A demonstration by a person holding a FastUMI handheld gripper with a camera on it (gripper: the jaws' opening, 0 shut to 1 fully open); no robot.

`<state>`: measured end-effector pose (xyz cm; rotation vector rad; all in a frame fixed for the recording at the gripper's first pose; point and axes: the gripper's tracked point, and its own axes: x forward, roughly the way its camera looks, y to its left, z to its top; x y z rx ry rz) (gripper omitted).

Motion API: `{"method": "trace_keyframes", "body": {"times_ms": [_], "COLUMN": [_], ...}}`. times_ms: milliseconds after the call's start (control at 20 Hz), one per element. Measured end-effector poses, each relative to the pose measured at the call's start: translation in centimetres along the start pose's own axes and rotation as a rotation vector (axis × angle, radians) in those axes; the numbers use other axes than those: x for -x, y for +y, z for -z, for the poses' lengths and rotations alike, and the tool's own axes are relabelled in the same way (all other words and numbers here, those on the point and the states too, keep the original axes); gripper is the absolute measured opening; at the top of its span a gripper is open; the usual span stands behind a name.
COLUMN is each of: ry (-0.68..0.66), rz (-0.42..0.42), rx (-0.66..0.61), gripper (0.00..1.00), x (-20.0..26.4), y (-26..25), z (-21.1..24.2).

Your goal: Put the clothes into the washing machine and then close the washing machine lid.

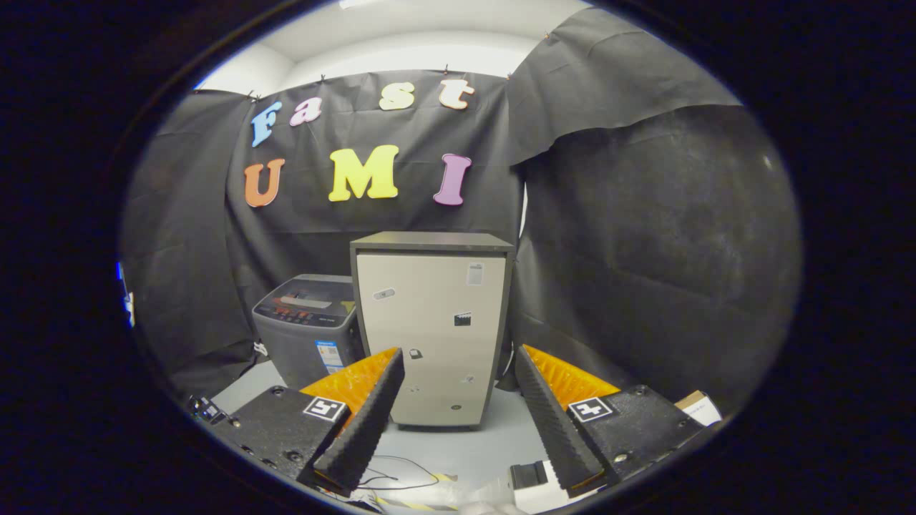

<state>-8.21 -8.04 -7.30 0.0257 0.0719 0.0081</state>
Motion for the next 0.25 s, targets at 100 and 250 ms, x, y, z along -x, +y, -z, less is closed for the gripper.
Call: {"method": "trace_keyframes", "body": {"times_ms": [100, 250], "ry": [0.009, 0.013], "rz": [-0.003, 0.002], "rx": [-0.002, 0.005], "gripper": [0.98, 0.98], "x": [0.16, 0.06], "y": [-0.03, -0.36], "z": [0.05, 0.04]}}
